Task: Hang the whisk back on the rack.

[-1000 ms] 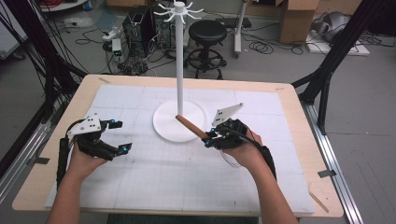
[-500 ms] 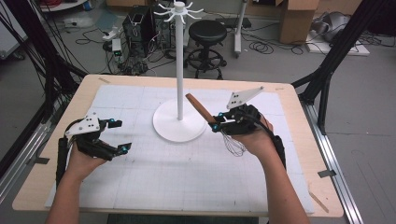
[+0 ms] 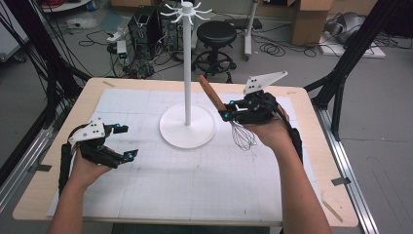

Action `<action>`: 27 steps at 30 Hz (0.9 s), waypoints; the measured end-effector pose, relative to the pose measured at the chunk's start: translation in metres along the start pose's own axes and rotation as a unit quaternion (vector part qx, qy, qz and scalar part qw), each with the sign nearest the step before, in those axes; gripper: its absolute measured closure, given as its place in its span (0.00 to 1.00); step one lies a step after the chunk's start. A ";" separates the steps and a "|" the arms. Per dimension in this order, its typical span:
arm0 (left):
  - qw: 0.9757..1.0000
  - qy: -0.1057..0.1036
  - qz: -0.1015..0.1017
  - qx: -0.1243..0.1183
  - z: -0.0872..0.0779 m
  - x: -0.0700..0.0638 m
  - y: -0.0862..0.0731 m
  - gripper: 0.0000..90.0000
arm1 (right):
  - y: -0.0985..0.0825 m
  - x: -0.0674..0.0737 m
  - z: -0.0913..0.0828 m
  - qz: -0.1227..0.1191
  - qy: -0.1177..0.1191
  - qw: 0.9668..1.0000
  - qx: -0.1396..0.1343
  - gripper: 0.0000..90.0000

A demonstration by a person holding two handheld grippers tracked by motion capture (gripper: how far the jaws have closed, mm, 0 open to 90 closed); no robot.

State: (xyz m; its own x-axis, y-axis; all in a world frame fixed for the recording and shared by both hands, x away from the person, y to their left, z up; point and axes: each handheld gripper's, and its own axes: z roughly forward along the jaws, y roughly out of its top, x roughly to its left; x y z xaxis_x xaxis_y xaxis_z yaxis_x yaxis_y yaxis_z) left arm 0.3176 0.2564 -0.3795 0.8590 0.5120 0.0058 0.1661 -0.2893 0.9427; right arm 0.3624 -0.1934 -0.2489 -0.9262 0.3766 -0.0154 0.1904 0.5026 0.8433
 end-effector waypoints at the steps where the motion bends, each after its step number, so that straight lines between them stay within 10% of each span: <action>1: 1.000 0.001 0.000 0.000 0.000 0.000 0.000 0.08 | 0.004 -0.001 0.000 -0.004 0.001 1.000 -0.002 0.82; 27: 1.000 0.003 0.002 0.009 0.002 -0.001 -0.001 0.08 | 0.057 -0.012 -0.008 -0.012 0.009 0.999 -0.043 0.82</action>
State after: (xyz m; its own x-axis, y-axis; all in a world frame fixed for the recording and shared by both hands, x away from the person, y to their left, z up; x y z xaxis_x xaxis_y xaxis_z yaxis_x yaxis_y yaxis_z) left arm 0.3176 0.2545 -0.3808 0.8572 0.5148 0.0122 0.1711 -0.3069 0.9362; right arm 0.3819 -0.1754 -0.1964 -0.9360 0.3509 -0.0282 0.1394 0.4431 0.8856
